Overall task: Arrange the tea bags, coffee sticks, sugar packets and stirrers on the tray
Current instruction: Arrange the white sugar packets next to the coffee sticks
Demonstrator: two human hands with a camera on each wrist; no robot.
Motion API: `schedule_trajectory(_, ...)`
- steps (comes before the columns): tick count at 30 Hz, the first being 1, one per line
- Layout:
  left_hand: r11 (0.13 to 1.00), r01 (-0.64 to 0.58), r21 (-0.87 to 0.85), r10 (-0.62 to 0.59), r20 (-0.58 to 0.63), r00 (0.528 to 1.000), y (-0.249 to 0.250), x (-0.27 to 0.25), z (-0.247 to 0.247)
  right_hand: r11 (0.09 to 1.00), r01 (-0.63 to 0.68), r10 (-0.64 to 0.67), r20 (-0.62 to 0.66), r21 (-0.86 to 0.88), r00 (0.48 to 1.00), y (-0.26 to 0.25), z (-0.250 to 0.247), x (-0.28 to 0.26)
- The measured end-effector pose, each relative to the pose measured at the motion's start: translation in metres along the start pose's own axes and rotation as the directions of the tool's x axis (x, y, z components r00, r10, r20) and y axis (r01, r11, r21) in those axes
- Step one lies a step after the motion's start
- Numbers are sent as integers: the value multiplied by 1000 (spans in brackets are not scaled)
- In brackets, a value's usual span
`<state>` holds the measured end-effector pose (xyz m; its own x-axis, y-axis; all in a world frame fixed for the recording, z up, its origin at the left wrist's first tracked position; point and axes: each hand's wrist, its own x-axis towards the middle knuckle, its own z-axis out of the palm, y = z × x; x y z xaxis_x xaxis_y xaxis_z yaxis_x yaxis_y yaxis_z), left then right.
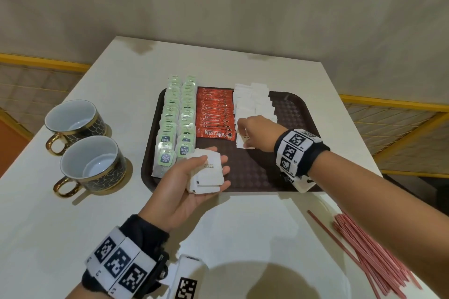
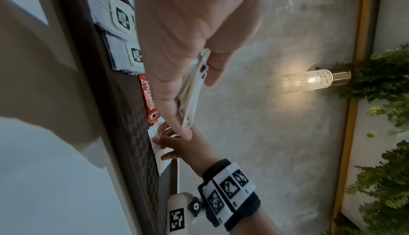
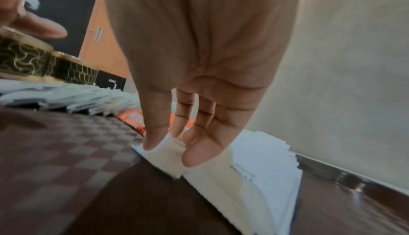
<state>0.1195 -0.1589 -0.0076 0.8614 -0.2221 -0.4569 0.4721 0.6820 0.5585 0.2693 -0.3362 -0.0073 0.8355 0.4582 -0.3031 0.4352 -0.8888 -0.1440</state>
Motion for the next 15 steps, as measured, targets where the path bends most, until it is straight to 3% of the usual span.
schedule_trajectory(2,1000,-11,23,11,27,1000,1,0,1,991,25,-19,-47,128,999,-3,-6,-8)
schedule_trajectory(4,996,-41,76,37,45,998,2,0,2,923,58,-11,-123,381,992,-10,-13,-21)
schedule_trajectory(7,984,-80,162,75,34,997,2,0,3,616,54,21,-85,786,996,-27,-21,-47)
schedule_trajectory(9,975,-87,202,83,29,996,1,-1,6,518,50,-43,-33,854,999,-35,-21,-61)
schedule_trajectory(12,965,-76,251,65,51,997,-1,-3,9,559,64,-106,-5,827,994,-40,-14,-72)
schedule_trajectory(15,978,-39,206,18,105,994,-2,-6,9,503,44,-3,-50,863,999,-32,-14,-78)
